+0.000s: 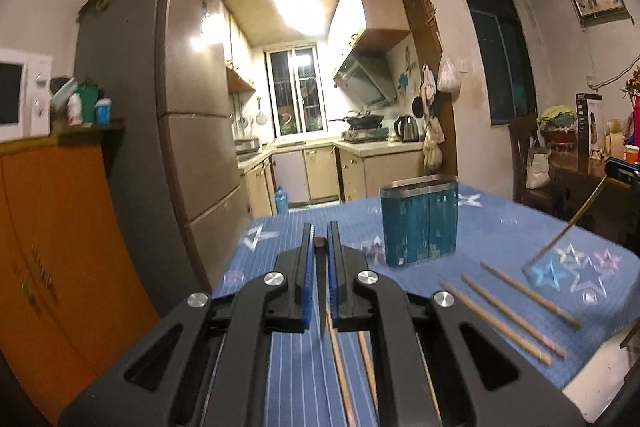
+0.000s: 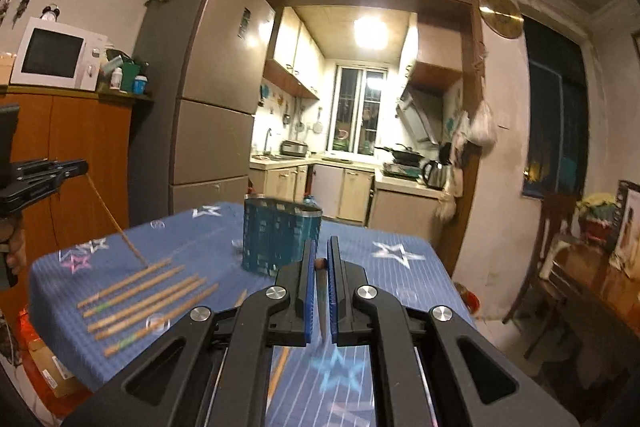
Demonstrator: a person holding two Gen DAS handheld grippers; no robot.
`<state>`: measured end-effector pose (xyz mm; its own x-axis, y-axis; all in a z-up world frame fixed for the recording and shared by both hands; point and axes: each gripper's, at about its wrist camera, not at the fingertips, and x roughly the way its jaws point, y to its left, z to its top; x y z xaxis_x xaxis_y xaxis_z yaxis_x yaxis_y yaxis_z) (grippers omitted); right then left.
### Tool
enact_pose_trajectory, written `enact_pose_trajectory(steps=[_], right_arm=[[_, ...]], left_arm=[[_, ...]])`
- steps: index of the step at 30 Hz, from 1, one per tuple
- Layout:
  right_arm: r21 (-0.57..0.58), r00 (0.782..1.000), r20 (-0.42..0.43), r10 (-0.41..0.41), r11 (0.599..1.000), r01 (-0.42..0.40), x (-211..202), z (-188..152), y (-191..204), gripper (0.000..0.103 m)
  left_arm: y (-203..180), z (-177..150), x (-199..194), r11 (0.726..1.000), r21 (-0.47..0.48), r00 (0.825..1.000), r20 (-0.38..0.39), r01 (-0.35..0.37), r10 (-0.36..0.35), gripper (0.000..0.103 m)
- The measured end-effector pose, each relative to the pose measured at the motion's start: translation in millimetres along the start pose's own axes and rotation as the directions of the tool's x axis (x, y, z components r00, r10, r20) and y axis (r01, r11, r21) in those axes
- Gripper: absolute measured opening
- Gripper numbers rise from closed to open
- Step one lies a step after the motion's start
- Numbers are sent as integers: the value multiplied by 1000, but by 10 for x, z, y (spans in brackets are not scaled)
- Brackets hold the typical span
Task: Organize utensils
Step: 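Lift both held chopsticks and carry them over the teal utensil holder, then lower both chopsticks into the holder basket and open both tools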
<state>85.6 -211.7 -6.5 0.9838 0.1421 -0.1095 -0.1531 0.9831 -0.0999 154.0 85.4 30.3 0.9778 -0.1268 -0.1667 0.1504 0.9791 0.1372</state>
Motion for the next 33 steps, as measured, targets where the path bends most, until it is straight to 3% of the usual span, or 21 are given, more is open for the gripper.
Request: enact_pose_trajectory(steps=[8,22,33], right_arm=[[45,998,7,58,997,-58,440,550,-224,7],[114,990,37,136,984,-140,834,1351,-285,7],[111,986,30,165,980,-167,1288,2041,-178,7]], left_arm=[[-154,608,296,998,34,999,17,51,-52,5],[-525,1245,588,981,-35,981,15,191,-191,5],[-675,1742,874,975,-66,976,53,213,-210,5]])
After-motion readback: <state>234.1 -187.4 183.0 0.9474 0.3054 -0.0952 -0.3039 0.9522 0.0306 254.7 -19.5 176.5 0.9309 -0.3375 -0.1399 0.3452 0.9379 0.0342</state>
